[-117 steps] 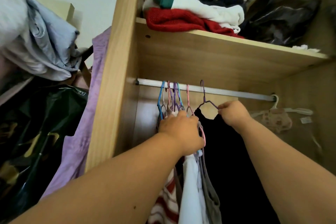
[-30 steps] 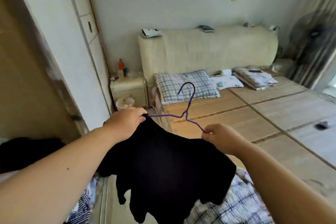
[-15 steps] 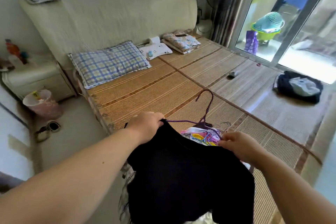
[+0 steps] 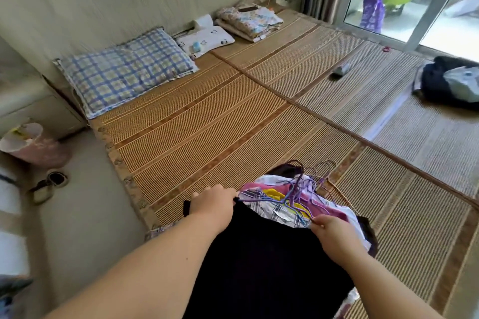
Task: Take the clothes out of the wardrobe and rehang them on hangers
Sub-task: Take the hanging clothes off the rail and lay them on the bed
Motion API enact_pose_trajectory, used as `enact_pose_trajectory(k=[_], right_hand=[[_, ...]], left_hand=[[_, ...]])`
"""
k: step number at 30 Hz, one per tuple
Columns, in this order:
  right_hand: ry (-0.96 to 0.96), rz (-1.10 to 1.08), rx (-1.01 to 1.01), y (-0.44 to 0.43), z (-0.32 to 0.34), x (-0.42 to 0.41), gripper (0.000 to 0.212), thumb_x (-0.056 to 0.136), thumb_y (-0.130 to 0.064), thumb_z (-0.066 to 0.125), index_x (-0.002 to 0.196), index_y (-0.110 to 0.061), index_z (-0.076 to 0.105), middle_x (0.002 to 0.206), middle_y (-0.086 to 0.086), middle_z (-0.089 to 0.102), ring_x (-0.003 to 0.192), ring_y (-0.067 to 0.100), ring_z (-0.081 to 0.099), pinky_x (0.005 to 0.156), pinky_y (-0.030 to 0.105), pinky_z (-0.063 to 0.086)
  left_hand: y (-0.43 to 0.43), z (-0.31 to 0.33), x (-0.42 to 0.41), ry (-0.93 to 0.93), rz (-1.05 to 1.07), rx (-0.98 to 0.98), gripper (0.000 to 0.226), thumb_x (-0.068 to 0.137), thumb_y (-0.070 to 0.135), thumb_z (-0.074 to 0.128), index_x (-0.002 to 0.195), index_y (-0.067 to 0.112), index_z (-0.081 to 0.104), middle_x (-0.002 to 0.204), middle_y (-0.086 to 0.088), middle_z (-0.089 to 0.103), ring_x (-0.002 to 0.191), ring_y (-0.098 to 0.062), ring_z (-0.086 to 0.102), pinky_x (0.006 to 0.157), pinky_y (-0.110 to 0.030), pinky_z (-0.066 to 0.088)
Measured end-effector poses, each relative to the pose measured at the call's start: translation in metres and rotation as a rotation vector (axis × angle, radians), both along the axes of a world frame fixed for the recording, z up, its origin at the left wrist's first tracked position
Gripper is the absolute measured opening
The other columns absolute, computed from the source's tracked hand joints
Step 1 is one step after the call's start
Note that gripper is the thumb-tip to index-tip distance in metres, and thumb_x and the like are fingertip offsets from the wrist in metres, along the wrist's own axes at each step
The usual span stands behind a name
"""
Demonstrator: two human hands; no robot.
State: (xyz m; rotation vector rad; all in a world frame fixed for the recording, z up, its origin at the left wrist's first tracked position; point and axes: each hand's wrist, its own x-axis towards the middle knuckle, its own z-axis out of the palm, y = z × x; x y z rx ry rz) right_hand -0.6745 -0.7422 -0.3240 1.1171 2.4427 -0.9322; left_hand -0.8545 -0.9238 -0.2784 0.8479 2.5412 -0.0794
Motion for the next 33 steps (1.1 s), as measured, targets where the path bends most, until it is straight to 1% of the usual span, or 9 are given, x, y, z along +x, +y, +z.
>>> enact_pose_trajectory(k=[2, 4, 8, 10, 13, 19, 24, 27, 33], right_hand=[[-0.022, -0.008, 0.008, 0.006, -0.019, -0.007, 0.021, 0.093, -0.035, 0.054, 0.103, -0.024, 0.068, 0.107, 0.003, 0.07, 0.107, 0.023, 0.06, 0.086, 0.029, 0.044], [-0.048, -0.017, 0.005, 0.011, -0.035, -0.012, 0.022, 0.093, -0.033, 0.053, 0.109, -0.024, 0.065, 0.108, 0.004, 0.07, 0.108, 0.023, 0.061, 0.086, 0.028, 0.044], [-0.031, -0.006, 0.024, 0.007, -0.04, -0.018, 0.049, 0.09, -0.03, 0.057, 0.138, -0.026, 0.044, 0.131, 0.002, 0.058, 0.123, 0.021, 0.052, 0.099, 0.028, 0.039], [-0.001, 0.044, 0.042, -0.003, -0.028, -0.024, 0.056, 0.09, -0.031, 0.058, 0.142, -0.028, 0.037, 0.141, -0.001, 0.047, 0.13, 0.019, 0.045, 0.103, 0.028, 0.035], [0.057, 0.155, 0.034, -0.023, 0.002, -0.04, 0.056, 0.092, -0.031, 0.054, 0.144, -0.029, 0.034, 0.147, -0.003, 0.037, 0.134, 0.017, 0.038, 0.107, 0.03, 0.033], [0.263, 0.502, 0.116, -0.095, 0.104, -0.095, 0.053, 0.094, -0.03, 0.051, 0.144, -0.032, 0.034, 0.148, -0.007, 0.032, 0.132, 0.016, 0.038, 0.105, 0.03, 0.036], [0.492, 0.785, 0.182, -0.199, 0.19, -0.145, 0.056, 0.094, -0.031, 0.05, 0.144, -0.039, 0.027, 0.15, -0.008, 0.031, 0.134, 0.016, 0.036, 0.11, 0.034, 0.035], [0.629, 0.94, 0.18, -0.275, 0.237, -0.168, 0.059, 0.093, -0.034, 0.052, 0.145, -0.039, 0.025, 0.151, -0.008, 0.028, 0.136, 0.018, 0.033, 0.112, 0.035, 0.032], [0.873, 1.199, 0.151, -0.434, 0.319, -0.184, 0.063, 0.092, -0.035, 0.053, 0.146, -0.038, 0.022, 0.154, -0.008, 0.024, 0.139, 0.017, 0.028, 0.114, 0.034, 0.027]], left_hand=[[0.007, -0.021, -0.004, -0.017, 0.014, 0.006, 0.017, 0.099, 0.027, 0.037, 0.104, 0.025, 0.053, 0.113, -0.001, 0.054, 0.106, -0.026, 0.052, 0.09, -0.042, 0.037], [0.008, -0.043, -0.005, -0.046, 0.032, 0.056, 0.024, 0.098, 0.028, 0.041, 0.12, 0.028, 0.051, 0.125, 0.0, 0.051, 0.116, -0.024, 0.047, 0.094, -0.042, 0.037], [-0.006, -0.057, 0.0, -0.098, 0.057, 0.071, 0.048, 0.098, 0.034, 0.043, 0.144, 0.034, 0.029, 0.151, 0.004, 0.029, 0.139, -0.02, 0.025, 0.11, -0.046, 0.027], [-0.019, -0.05, 0.002, -0.09, 0.068, 0.055, 0.052, 0.098, 0.036, 0.042, 0.147, 0.033, 0.023, 0.156, 0.004, 0.02, 0.143, -0.019, 0.017, 0.113, -0.047, 0.021], [-0.041, -0.026, 0.001, -0.058, 0.066, 0.067, 0.053, 0.099, 0.03, 0.043, 0.148, 0.033, 0.022, 0.157, 0.004, 0.016, 0.145, -0.017, 0.013, 0.115, -0.049, 0.018], [-0.114, 0.071, -0.004, 0.064, 0.094, 0.144, 0.058, 0.096, 0.03, 0.047, 0.148, 0.036, 0.02, 0.159, 0.004, 0.01, 0.146, -0.019, 0.006, 0.117, -0.053, 0.012], [-0.203, 0.175, -0.001, 0.318, 0.152, 0.229, 0.063, 0.094, 0.041, 0.048, 0.148, 0.037, 0.017, 0.159, 0.003, 0.01, 0.146, -0.019, 0.01, 0.117, -0.045, 0.014], [-0.276, 0.224, 0.006, 0.477, 0.232, 0.197, 0.065, 0.093, 0.043, 0.048, 0.149, 0.037, 0.016, 0.159, 0.004, 0.009, 0.146, -0.018, 0.005, 0.117, -0.043, 0.014], [-0.433, 0.305, 0.048, 0.703, 0.488, 0.056, 0.066, 0.092, 0.048, 0.046, 0.148, 0.04, 0.012, 0.159, 0.008, 0.003, 0.146, -0.018, -0.006, 0.116, -0.048, 0.01]])
